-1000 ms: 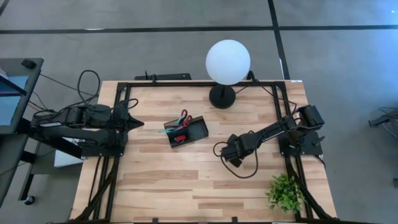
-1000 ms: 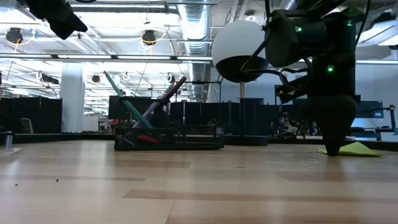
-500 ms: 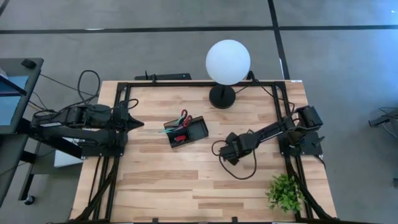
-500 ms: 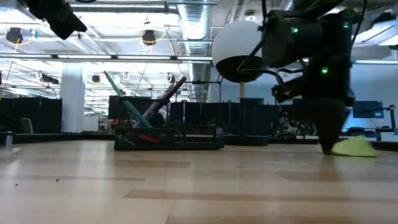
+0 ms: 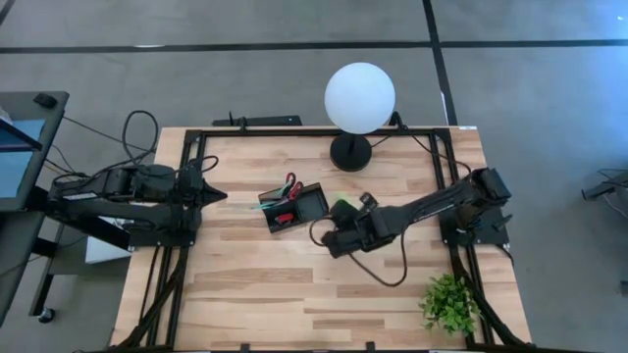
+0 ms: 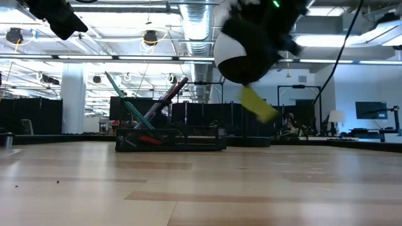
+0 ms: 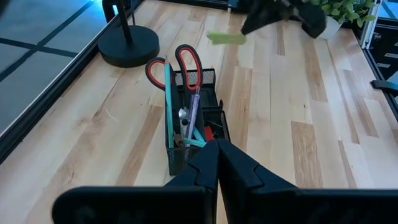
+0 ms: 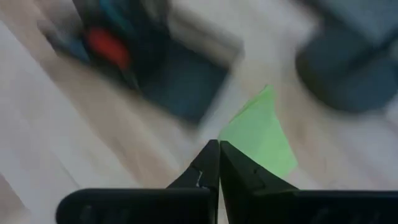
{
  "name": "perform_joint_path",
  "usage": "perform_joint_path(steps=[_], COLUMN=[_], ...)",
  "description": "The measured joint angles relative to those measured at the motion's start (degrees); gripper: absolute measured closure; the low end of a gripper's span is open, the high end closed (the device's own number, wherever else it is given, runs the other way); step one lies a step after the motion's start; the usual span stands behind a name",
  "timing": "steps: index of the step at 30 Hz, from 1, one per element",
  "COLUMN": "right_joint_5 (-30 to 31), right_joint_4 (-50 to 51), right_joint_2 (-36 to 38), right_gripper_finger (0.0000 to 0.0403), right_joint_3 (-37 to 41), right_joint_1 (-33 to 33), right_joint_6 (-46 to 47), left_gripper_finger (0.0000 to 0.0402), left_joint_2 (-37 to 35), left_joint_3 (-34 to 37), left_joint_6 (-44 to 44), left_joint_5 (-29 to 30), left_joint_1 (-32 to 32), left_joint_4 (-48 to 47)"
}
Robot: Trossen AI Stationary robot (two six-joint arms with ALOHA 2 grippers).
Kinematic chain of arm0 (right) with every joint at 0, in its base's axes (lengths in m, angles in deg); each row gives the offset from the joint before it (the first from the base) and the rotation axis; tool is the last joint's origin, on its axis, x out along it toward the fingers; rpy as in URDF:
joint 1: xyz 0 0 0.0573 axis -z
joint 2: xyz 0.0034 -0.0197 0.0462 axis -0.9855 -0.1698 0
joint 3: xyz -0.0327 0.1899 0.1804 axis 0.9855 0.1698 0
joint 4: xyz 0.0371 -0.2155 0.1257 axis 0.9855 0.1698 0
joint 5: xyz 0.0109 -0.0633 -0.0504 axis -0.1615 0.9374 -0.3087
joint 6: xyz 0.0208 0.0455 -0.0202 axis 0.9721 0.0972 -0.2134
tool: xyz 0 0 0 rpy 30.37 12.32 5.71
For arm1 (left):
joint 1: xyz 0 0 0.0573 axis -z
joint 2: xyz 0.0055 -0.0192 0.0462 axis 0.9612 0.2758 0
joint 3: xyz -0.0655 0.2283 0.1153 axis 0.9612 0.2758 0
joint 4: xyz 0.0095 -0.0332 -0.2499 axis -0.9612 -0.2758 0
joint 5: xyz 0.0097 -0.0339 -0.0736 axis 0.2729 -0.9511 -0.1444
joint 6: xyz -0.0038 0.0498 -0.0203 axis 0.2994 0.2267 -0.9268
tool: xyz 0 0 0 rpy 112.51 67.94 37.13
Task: Pick and place office supplies into organizer
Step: Put the green sticky note into the black desk organizer
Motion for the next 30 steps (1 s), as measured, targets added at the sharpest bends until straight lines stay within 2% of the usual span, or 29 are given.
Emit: perform_joint_path(steps=[4,7,12,18,24,30], right_joint_5=[5.56,5.04,0.04,-0.49,-5.47,-4.61], right_joint_4=[-11.90,-19.58,-25.07,-24.72,-25.34,-20.77], right_joint_2=[0.02,-1.52,-6.07,-10.29,-11.10,-11.10], right_gripper_finger=[0.0402,0.0403,0.0403,0.0403,0.0403,0.0403], right_joint_3=[-1.67,-1.84,-1.78,-3.23,-5.58,-5.51], right_joint_1=[2.12,4.71,7.84,8.20,8.20,8.87], right_joint_6=[-11.06,-17.94,-21.92,-24.68,-26.76,-29.32], left_gripper_finger=[0.0401,0.0401,0.0401,0.0401,0.0401,0.0401], left_joint_2=[-0.01,0.01,-0.01,-0.01,-0.01,-0.01], left_joint_3=[0.00,0.00,0.00,0.02,0.02,0.02], left_joint_6=[-0.14,-0.23,-0.56,-0.56,-0.56,-0.56], left_joint_5=[-0.02,-0.02,-0.13,-0.16,-0.20,-0.22], left_joint_1=[0.01,0.01,-0.01,-0.01,0.01,-0.01], left_joint_4=[0.02,0.02,-0.34,-0.37,-0.39,-0.37])
